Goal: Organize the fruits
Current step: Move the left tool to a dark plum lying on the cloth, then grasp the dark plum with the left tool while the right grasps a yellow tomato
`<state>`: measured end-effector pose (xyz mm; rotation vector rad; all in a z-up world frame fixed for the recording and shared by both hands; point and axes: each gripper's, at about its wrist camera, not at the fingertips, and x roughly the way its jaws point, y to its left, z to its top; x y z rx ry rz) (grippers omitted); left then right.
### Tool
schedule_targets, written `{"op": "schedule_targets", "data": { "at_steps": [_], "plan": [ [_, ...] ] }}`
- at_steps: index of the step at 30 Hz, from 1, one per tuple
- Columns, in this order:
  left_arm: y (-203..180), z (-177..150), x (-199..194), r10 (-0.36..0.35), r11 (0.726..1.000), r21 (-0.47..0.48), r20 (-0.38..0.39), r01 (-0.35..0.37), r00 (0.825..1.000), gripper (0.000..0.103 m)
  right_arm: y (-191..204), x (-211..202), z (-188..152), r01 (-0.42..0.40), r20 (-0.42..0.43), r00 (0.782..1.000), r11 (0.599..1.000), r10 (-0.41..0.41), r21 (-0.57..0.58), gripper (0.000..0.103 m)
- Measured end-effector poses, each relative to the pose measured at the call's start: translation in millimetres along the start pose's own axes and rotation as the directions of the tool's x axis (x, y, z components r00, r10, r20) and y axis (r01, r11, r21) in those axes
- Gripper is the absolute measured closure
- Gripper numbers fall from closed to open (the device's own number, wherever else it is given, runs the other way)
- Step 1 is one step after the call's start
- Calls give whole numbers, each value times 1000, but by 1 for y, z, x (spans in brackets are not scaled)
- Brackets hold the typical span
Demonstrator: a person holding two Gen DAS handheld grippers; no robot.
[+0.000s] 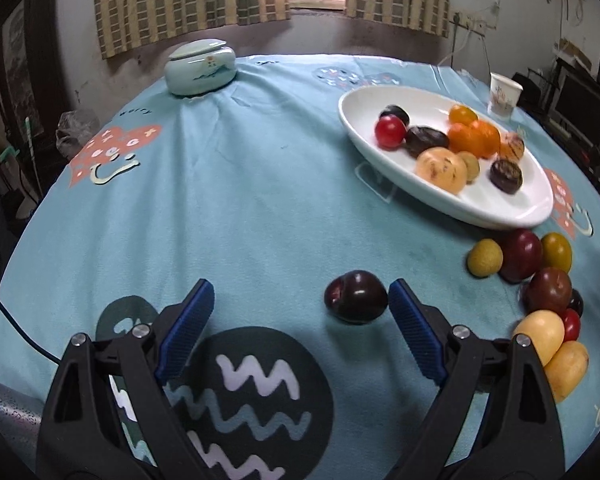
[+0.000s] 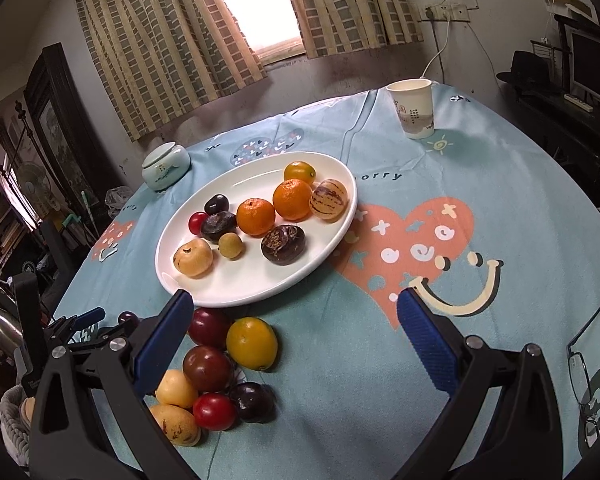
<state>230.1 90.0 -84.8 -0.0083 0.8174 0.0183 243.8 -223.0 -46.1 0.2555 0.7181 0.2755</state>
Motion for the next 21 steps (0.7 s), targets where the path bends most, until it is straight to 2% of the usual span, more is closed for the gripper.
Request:
{"op": "schedule_targets", "data": {
  "at_steps": [3, 6, 10, 16, 21],
  "plan": [
    [10, 3, -8, 26, 999, -31, 28, -26, 999, 13, -2, 0, 0, 1, 2, 1000, 1000, -1, 5, 1],
    [7, 3, -13, -31, 999, -17, 38, 32, 999, 13, -2, 0, -1, 2, 1, 1000, 1000, -2, 7, 1],
    [-11, -1, -9, -54, 996, 66, 16, 53, 998, 14, -2, 1, -1, 3, -3, 1000, 1000, -3, 3, 1],
    [-16, -2, -7, -107, 991, 76, 4, 106, 994, 25, -2, 2, -1, 4, -8, 1000, 1000, -4, 2, 1],
    [-26, -1, -3, -153, 983, 100, 6, 152, 988, 25, -1, 2, -2, 7, -12, 1000, 1000, -7, 1, 1]
  ]
}}
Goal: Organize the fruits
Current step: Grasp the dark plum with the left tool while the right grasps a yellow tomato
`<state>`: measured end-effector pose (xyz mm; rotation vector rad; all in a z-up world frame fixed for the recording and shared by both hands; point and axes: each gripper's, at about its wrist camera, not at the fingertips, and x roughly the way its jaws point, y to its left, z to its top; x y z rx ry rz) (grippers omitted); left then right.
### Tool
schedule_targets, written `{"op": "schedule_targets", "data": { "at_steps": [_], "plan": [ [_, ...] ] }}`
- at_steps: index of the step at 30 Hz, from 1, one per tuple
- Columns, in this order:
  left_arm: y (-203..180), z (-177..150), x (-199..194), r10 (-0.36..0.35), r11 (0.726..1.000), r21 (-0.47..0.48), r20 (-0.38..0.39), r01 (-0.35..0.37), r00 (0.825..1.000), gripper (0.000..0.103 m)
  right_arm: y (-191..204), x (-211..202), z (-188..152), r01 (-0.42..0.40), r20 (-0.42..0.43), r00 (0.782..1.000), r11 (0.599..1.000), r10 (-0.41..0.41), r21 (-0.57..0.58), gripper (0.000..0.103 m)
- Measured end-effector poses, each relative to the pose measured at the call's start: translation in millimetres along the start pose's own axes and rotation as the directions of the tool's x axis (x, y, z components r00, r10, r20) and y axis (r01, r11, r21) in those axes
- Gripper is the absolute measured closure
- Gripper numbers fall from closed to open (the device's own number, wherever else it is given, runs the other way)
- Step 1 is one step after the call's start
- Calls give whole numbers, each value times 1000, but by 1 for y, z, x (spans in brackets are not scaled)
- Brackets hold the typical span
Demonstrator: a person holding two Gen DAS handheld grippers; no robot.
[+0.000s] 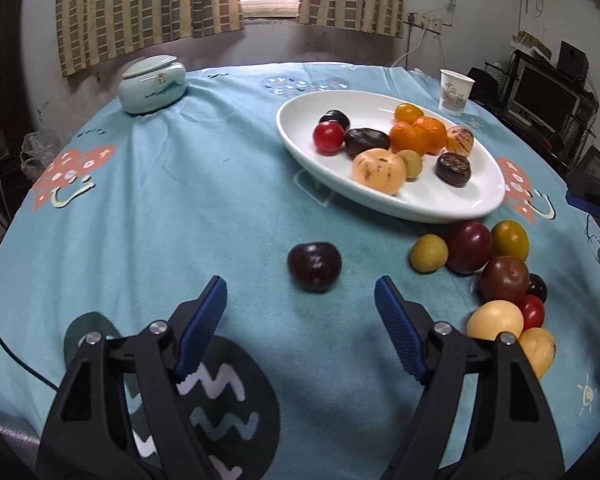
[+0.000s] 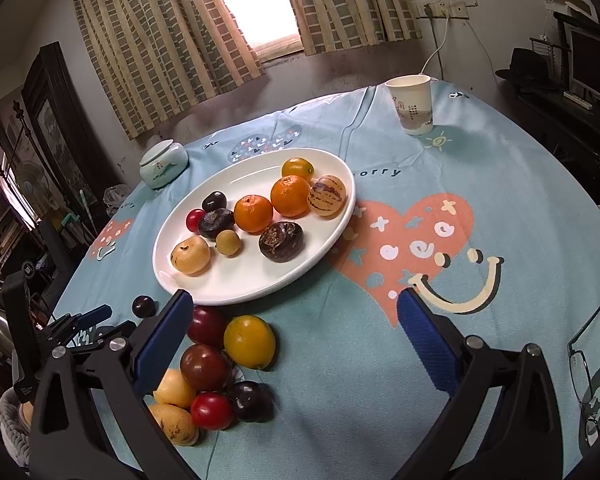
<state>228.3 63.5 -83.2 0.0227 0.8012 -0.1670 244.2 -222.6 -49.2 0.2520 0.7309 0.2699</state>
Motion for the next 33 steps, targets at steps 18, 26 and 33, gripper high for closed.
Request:
{"op": "schedule_targets", "data": {
  "at_steps": [18, 26, 33],
  "plan": [
    [-3, 16, 33, -65, 998, -22, -76, 64, 995, 62, 6, 13, -5, 2, -47, 999, 999, -4, -34, 1],
    [6, 14, 24, -61, 997, -56, -60, 58, 996, 71, 24, 24, -14, -46, -85, 996, 991, 35, -124, 1],
    [4, 12, 26, -50, 998, -44, -71, 47, 996, 71, 21, 46, -21, -91, -176, 982, 991, 74, -94, 33]
  ]
}}
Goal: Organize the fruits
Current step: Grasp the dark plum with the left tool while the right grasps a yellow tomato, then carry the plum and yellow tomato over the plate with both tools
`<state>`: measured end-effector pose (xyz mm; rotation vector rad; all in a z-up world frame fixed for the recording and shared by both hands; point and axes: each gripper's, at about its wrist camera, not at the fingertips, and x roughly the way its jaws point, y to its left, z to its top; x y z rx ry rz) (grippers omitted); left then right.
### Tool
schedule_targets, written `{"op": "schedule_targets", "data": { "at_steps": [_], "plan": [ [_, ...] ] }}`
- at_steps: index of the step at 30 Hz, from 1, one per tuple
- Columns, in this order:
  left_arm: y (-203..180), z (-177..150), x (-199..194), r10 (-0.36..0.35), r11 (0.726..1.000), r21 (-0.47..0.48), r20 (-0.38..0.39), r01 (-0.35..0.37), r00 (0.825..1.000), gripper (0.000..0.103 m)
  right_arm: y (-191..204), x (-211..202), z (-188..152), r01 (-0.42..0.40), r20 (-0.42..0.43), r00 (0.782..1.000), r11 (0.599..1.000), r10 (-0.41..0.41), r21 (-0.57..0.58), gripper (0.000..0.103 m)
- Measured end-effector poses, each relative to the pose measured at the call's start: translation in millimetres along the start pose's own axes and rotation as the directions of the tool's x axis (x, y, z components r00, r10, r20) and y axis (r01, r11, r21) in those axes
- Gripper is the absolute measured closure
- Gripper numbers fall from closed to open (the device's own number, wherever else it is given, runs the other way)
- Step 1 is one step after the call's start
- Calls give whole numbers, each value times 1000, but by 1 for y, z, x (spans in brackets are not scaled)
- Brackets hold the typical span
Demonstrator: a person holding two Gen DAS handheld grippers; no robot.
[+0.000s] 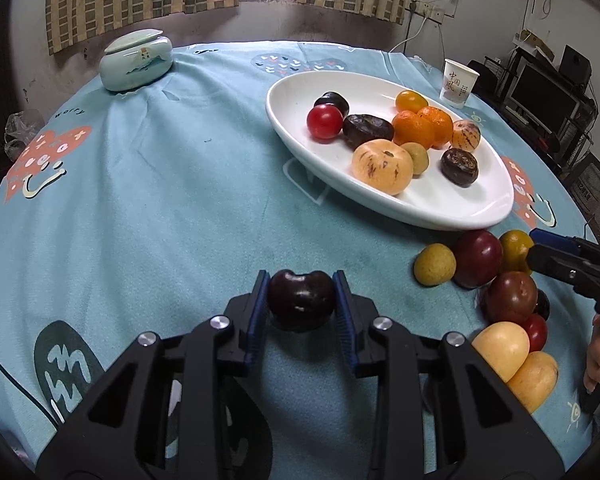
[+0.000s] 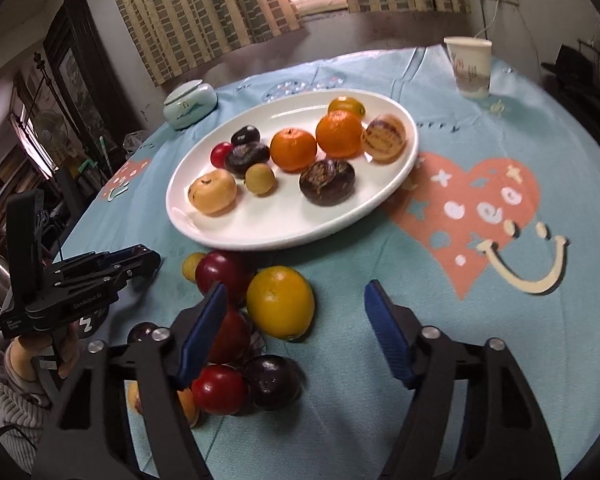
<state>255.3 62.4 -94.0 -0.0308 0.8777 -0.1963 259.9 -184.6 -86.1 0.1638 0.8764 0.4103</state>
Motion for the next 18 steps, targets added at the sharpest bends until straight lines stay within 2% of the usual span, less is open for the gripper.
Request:
{"op": "schedule_targets", "data": {
  "at_steps": [4, 7, 15, 18],
  "plan": [
    [-1, -1, 0, 2, 1000, 5, -2, -2, 1000, 71, 3, 7, 1, -14, -9, 1000, 1000, 14, -2, 38],
    [-1, -1, 0, 3, 1000, 6, -3, -3, 1000, 71, -1, 13, 1, -66, -28, 997, 997, 67, 25, 57],
    [1, -2, 0, -12, 1000, -5, -1, 12, 1000, 70, -24, 17, 1, -196, -55, 977, 965, 208, 176, 64],
    [1, -2, 0, -13, 1000, -6, -1, 13, 1000, 70, -21, 15, -1, -181, -51, 980, 970, 191, 162, 64]
  ]
}}
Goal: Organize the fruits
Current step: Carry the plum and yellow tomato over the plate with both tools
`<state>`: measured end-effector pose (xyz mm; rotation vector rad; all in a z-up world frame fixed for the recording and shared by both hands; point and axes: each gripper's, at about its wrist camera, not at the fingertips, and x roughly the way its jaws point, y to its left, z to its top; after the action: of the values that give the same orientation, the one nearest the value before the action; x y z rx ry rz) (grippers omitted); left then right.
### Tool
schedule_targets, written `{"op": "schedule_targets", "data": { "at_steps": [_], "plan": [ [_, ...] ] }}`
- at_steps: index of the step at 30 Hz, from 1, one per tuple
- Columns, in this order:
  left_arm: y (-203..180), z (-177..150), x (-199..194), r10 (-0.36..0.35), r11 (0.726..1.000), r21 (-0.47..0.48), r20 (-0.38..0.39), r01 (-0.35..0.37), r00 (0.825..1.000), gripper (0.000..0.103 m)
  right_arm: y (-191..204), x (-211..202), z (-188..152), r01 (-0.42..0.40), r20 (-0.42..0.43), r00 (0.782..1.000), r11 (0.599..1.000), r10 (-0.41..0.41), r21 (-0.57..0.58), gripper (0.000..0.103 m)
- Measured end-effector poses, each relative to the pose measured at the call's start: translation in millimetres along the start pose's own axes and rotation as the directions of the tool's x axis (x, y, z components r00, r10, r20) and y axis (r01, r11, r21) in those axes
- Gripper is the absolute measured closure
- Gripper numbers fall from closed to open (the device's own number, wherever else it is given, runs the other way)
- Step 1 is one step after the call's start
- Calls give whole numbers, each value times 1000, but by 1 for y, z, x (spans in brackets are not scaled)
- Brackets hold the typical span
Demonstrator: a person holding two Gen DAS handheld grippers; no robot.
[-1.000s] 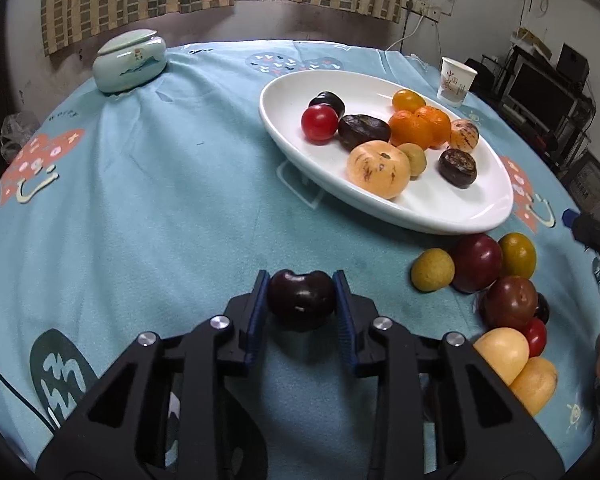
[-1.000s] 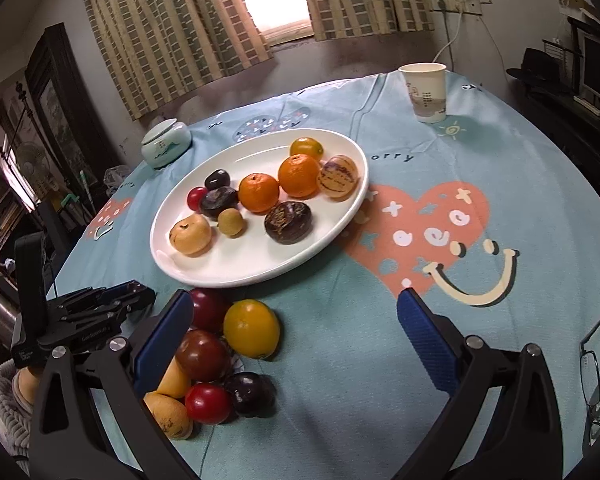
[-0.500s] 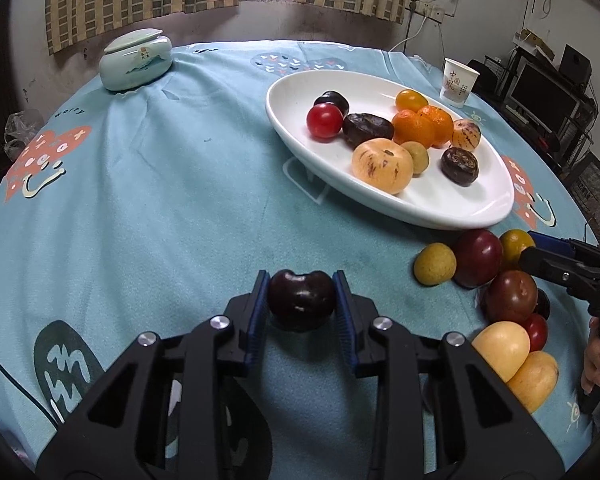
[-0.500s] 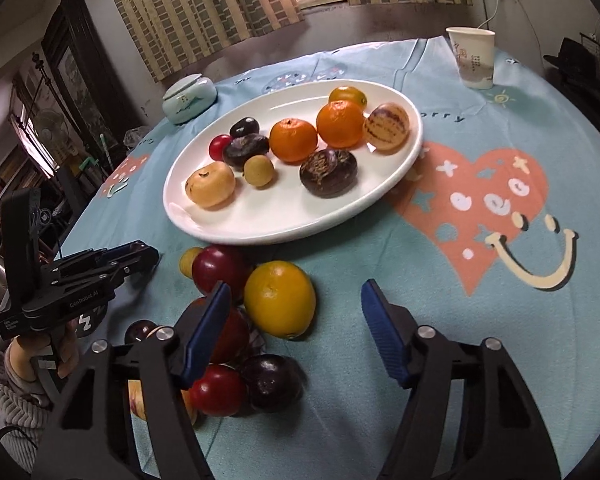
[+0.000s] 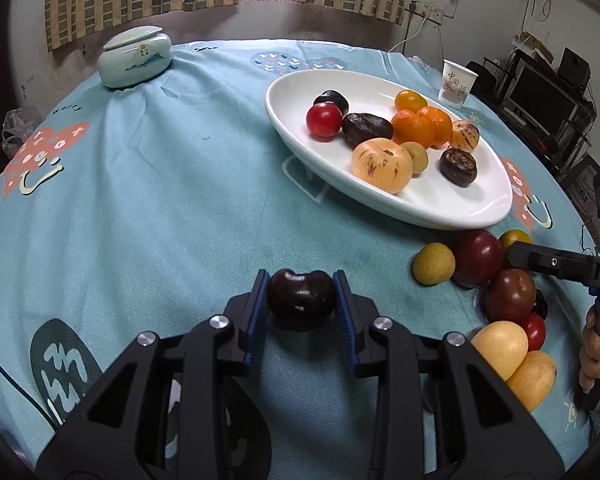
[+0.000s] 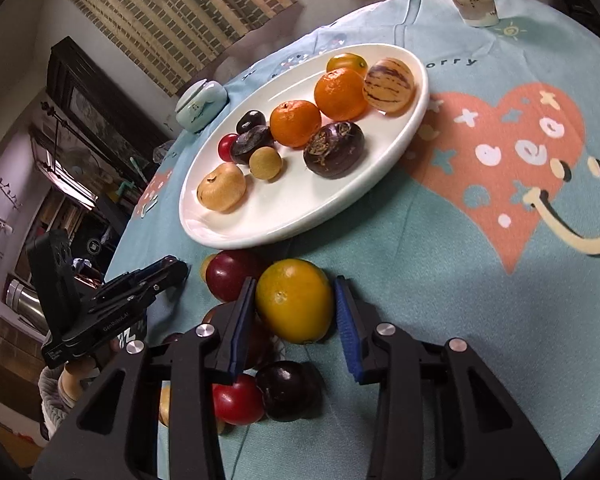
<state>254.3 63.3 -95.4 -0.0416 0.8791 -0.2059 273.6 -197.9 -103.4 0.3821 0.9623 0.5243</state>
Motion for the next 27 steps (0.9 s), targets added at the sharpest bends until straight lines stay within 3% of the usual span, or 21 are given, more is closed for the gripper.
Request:
{"op": "schedule_targets", "data": {
  "at_steps": [5, 11, 17, 21, 24, 27],
  "plan": [
    [-2, 0, -4, 5, 1000, 5, 25, -5, 1000, 71, 10, -7, 0, 57, 30, 998, 997, -56, -48, 64],
    [-15, 9, -38, 0, 1000, 28, 134, -3, 991, 71, 14, -52, 9, 51, 185, 982, 997, -41, -50, 64],
    [-42, 70, -85, -13, 998, 68, 267, -6, 964, 71, 47, -108, 50, 40, 344, 939, 992, 3, -117, 64],
    [-59, 110, -95, 5, 997, 75, 338, -32, 941, 71, 77, -131, 83, 54, 416, 909, 981, 29, -188, 64],
    [-64, 129, -83, 20, 996, 72, 350, -49, 937, 71, 88, -129, 101, 56, 441, 896, 974, 48, -219, 64],
    [-60, 144, -60, 26, 998, 49, 329, -44, 944, 71, 88, -112, 115, 69, 445, 894, 972, 40, -225, 64]
  ]
}}
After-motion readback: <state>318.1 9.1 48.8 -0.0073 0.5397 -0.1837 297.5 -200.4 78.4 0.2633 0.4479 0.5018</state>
